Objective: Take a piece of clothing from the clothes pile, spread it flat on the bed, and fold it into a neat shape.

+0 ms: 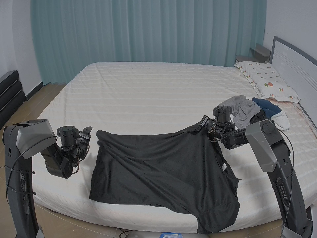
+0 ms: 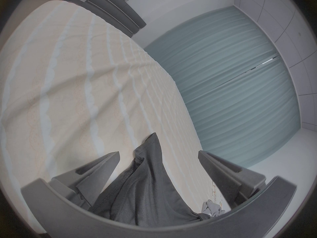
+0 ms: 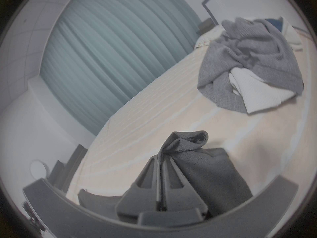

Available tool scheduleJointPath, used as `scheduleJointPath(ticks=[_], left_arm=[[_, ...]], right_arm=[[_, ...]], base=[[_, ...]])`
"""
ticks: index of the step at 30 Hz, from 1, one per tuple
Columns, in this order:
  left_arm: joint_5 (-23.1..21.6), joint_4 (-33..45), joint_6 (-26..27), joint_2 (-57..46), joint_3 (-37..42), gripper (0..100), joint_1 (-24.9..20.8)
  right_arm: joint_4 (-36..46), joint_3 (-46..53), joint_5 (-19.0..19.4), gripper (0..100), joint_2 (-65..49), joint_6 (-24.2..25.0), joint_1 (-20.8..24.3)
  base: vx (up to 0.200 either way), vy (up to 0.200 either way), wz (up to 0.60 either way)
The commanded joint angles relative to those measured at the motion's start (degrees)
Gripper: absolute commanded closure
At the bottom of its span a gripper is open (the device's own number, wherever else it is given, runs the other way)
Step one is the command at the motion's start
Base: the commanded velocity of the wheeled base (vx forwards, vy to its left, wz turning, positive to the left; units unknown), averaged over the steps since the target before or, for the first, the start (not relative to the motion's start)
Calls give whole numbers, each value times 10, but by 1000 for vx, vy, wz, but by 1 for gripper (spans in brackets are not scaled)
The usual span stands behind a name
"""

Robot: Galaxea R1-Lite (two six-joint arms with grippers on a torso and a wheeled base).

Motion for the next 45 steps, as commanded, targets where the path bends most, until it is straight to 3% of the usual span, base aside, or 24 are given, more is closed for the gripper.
scheduleJointPath(ticks=[1, 4, 5, 14, 19, 21, 30, 33, 35, 38, 45], left_arm=[[1, 0, 1, 3, 3, 0, 0], [1, -1, 1, 5, 3, 0, 0], [1, -1, 1, 6, 4, 0, 0], [1, -1, 1, 9, 4, 0, -1], [1, -1, 1, 9, 5, 0, -1], [1, -1, 1, 8, 10, 0, -1], [0, -23, 1, 11, 19, 0, -2], [0, -25, 1, 11, 19, 0, -2], [0, -25, 3, 11, 20, 0, -2], [0, -25, 1, 11, 19, 0, -2], [0, -25, 3, 11, 19, 0, -2]], right_arm=[[0, -1, -2, 100, 3, -28, -6], [7, -1, -2, 100, 13, -28, -7], [4, -1, -2, 0, 17, -28, -7], [-3, 5, -2, 0, -10, -27, -20], [-8, 125, 18, 0, -95, -30, -36], [-10, 196, 51, 0, -135, -34, -50], [-65, 396, 133, 0, -219, -38, -101], [-90, 446, 154, 0, -228, -50, -110], [-138, 517, 183, 0, -231, -90, -124], [-177, 561, 199, 0, -231, -115, -127], [-196, 585, 211, 0, -232, -117, -116]], base=[[0, 0, 0], [0, 0, 0], [0, 0, 0], [0, 0, 0], [0, 0, 0], [0, 0, 0], [0, 0, 0], [0, 0, 0], [0, 0, 0], [0, 0, 0], [0, 0, 0]])
